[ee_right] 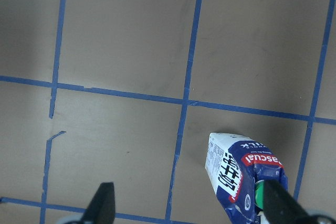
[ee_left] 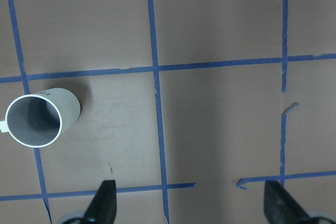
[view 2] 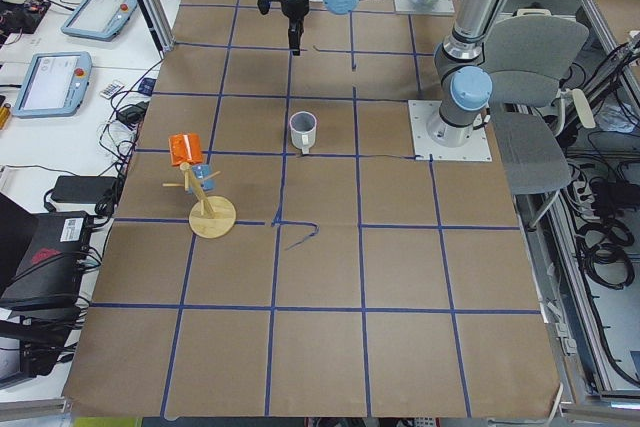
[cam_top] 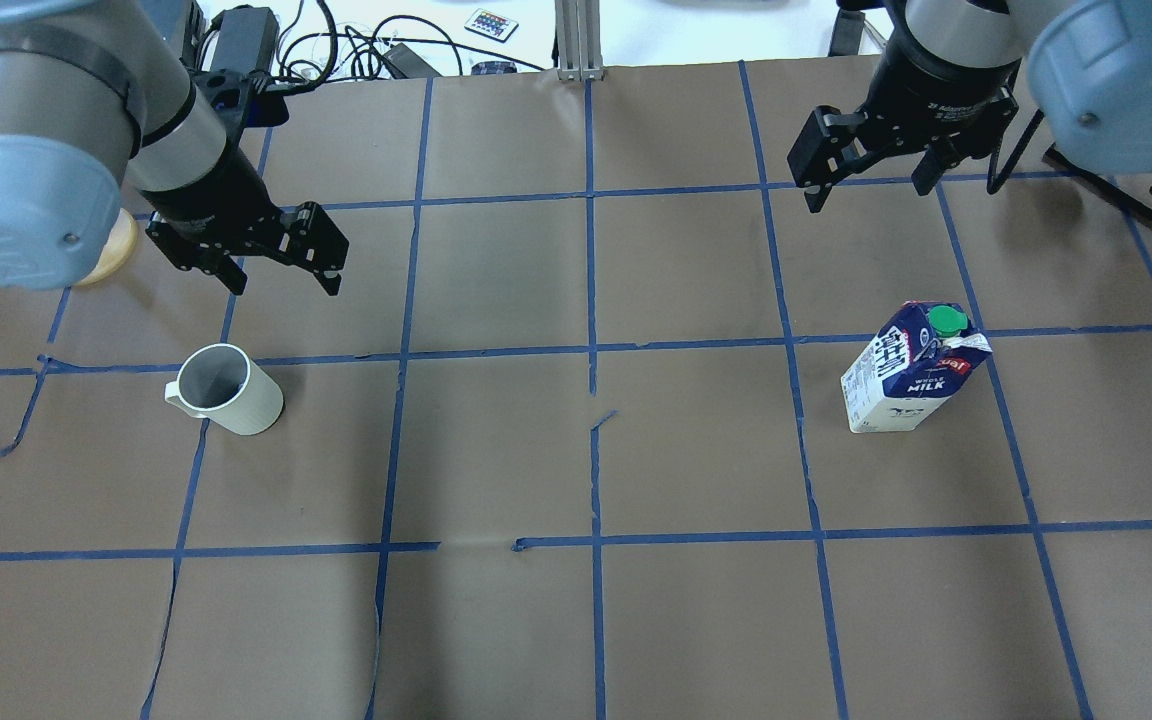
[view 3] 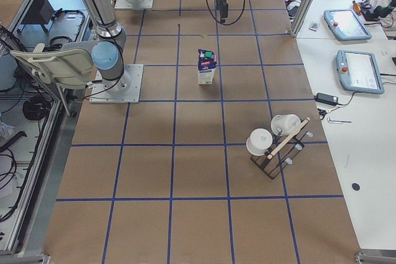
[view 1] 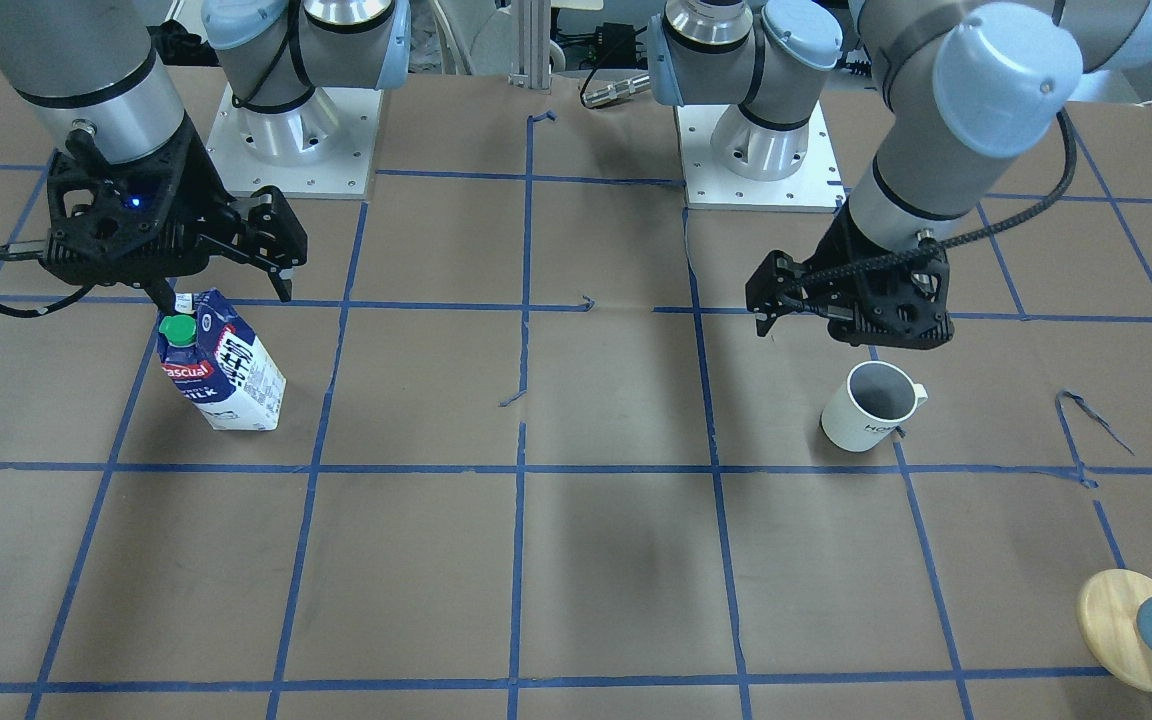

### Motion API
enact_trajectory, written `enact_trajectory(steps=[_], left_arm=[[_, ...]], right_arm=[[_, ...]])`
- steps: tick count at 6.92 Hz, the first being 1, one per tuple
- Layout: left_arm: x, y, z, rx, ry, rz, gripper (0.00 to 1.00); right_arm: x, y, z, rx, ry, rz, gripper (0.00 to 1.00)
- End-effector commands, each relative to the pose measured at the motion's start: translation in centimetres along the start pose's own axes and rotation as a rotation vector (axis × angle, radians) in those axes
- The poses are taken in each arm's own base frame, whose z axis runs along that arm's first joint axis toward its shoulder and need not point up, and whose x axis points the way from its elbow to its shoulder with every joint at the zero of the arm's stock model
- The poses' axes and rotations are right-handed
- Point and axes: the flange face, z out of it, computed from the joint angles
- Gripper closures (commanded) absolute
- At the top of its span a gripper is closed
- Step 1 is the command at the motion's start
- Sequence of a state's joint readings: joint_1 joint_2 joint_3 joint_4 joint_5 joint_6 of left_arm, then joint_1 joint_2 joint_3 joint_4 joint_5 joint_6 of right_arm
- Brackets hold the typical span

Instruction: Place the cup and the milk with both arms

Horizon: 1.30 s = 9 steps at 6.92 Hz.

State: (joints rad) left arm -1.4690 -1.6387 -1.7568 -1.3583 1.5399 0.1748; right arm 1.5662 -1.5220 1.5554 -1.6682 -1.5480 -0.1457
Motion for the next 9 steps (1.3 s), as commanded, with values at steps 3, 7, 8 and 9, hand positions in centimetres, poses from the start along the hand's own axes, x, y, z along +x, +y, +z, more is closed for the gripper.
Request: enact_trajectory(steps=[3,7,8,9], left_arm=[[-5.8,0.1,13.3,-0.082,-0.1,-0.008,0.03],[-7.4,1.0,15.1,-0.12,-0.093,-0.047,0.8],[-7.4,1.0,15.1,-0.121,-0.094,-0.047,1.0],[-7.4,0.9,14.6,-0.109,-0.096,-0.043,1.0]], right_arm=[[0.0,0.0,-0.1,0.001,-0.002,0.0,0.0],[0.0,0.0,0.0,-0.001,0.001,0.0,0.0],[0.0,0.0,0.0,-0.001,0.0,0.0,0.0],[0.0,0.0,0.0,0.0,0.001,0.0,0.0]])
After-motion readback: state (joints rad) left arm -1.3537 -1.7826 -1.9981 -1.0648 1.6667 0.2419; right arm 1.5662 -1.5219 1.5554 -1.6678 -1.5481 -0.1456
